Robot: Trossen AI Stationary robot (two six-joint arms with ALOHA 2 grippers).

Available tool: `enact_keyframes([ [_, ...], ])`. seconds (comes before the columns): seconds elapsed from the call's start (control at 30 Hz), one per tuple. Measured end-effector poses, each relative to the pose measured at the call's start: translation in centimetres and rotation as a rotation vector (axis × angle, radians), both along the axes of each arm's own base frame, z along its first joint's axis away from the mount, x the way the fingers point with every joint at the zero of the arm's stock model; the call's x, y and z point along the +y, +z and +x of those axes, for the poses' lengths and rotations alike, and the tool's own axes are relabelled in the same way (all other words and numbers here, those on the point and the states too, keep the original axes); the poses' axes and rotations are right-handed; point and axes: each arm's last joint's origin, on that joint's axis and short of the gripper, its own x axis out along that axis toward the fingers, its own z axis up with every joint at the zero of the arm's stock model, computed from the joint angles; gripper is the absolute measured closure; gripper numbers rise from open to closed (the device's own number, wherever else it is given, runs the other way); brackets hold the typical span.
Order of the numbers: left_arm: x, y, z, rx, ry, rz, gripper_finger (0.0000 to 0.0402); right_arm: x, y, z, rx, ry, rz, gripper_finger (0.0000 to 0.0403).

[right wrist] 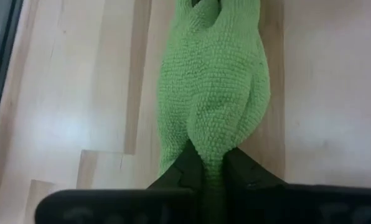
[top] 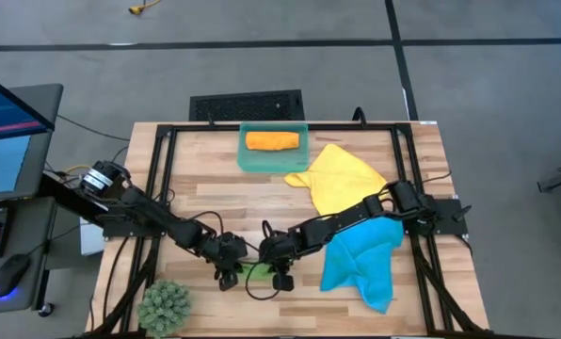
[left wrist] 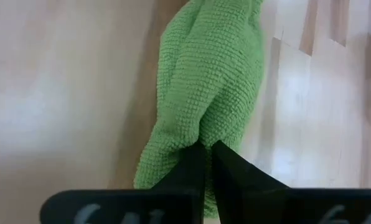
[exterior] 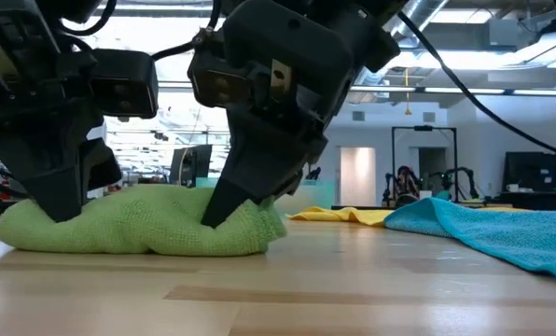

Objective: Roll microfiber towels into tight, uniform cylinder then place into a basket
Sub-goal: Put the green towel into the bin

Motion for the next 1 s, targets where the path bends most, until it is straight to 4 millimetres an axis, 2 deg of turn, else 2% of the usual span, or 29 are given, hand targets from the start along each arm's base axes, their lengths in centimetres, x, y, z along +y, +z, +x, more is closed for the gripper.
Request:
enact_keyframes([
  [0.2, 1.4, 1.6, -0.8, -0.016, 0.019, 0.109, 0.0401, -1.1, 1.1, 0.3, -0.014, -0.012, -0.077, 0.0363],
  [0.37, 3.0, 2.4, -1.1, -0.013, 0.029, 0.219, 0.0401, -2.7, 2.9, 0.2, -0.040, -0.046, -0.159, 0.0363],
  [0.57, 5.7, 3.7, -0.5, -0.051, 0.027, 0.316, 0.0401, -6.4, 4.7, 0.2, -0.045, -0.085, -0.216, 0.0363],
  [0.83, 9.6, 7.2, 0.3, -0.089, 0.013, 0.491, 0.0401, -11.2, 6.4, 0.0, -0.053, -0.103, -0.278, 0.0363],
  [1.0, 12.4, 9.1, 0.6, -0.086, -0.003, 0.576, 0.0401, -14.2, 8.2, -0.3, -0.100, -0.095, -0.329, 0.0363],
])
